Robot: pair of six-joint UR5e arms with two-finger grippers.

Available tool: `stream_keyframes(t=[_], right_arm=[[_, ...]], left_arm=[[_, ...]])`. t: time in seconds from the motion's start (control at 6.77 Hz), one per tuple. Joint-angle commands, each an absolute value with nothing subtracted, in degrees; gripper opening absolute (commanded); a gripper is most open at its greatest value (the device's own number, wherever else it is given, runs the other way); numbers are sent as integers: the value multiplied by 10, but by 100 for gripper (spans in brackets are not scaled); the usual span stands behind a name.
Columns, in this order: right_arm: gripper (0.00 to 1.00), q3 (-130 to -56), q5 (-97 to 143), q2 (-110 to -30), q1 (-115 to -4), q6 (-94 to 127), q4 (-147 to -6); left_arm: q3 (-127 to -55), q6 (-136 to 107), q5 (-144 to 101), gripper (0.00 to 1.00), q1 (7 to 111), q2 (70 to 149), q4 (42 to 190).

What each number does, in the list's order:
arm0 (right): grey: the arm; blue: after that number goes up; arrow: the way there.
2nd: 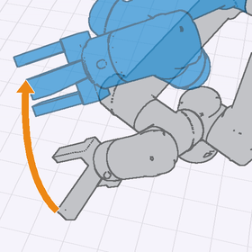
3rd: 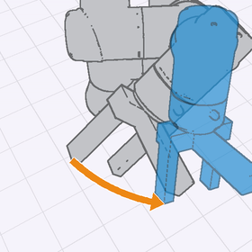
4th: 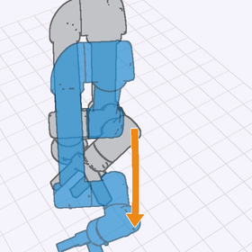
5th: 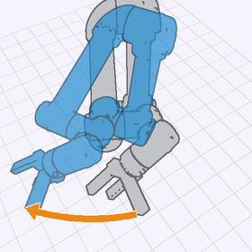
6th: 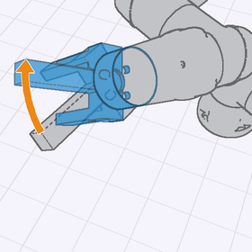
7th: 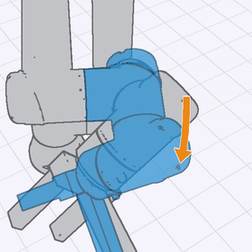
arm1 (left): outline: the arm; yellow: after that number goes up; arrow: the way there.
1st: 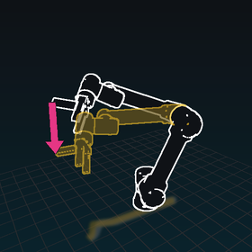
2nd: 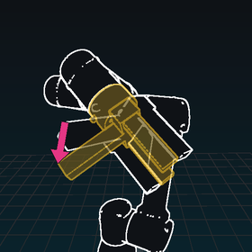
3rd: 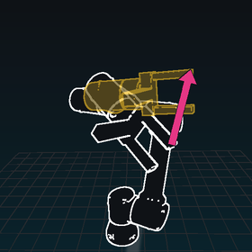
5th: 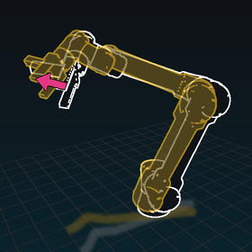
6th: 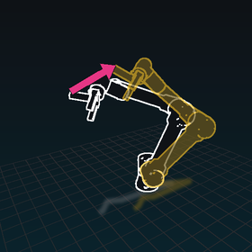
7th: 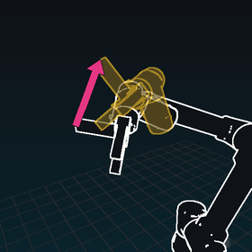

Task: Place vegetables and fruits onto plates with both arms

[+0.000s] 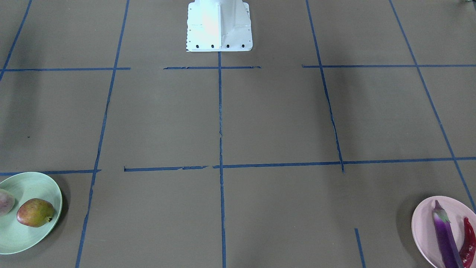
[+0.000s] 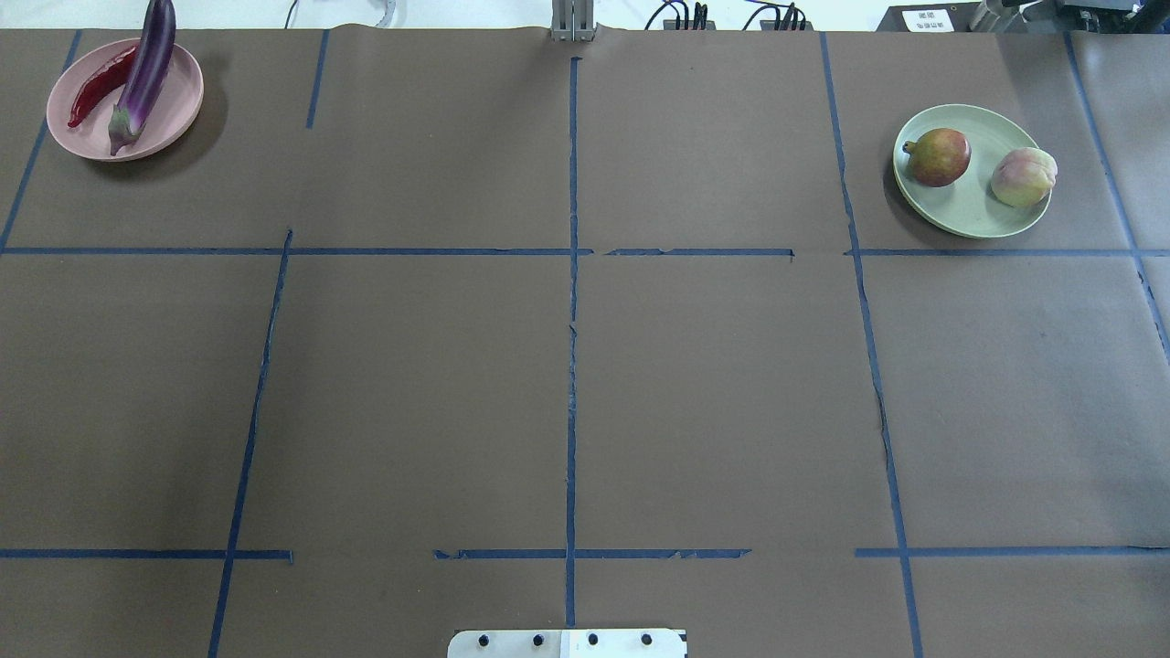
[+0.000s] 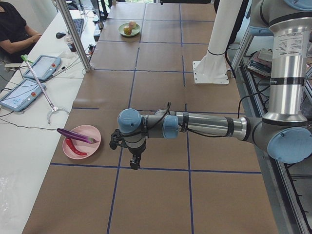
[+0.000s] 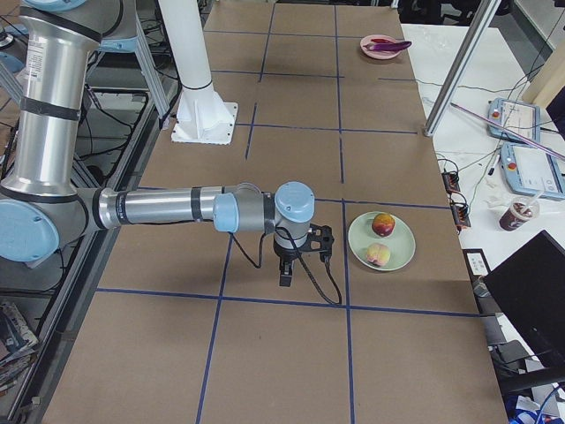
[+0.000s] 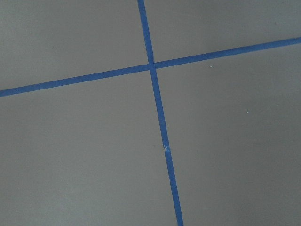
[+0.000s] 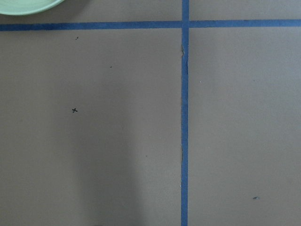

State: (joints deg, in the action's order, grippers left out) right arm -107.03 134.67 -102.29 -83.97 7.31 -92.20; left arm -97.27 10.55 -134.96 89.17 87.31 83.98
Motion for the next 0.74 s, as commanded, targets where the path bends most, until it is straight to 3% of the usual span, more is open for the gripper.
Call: stream_keyframes(t=[0.0, 0.59], right_arm=[[100, -1071, 1347, -1023, -841, 73, -922], [100, -1073, 1347, -1022, -842, 73, -922]], left_arm=[[-974, 105, -1348, 100, 891, 875, 839], [-975, 105, -1348, 100, 888, 876, 839]])
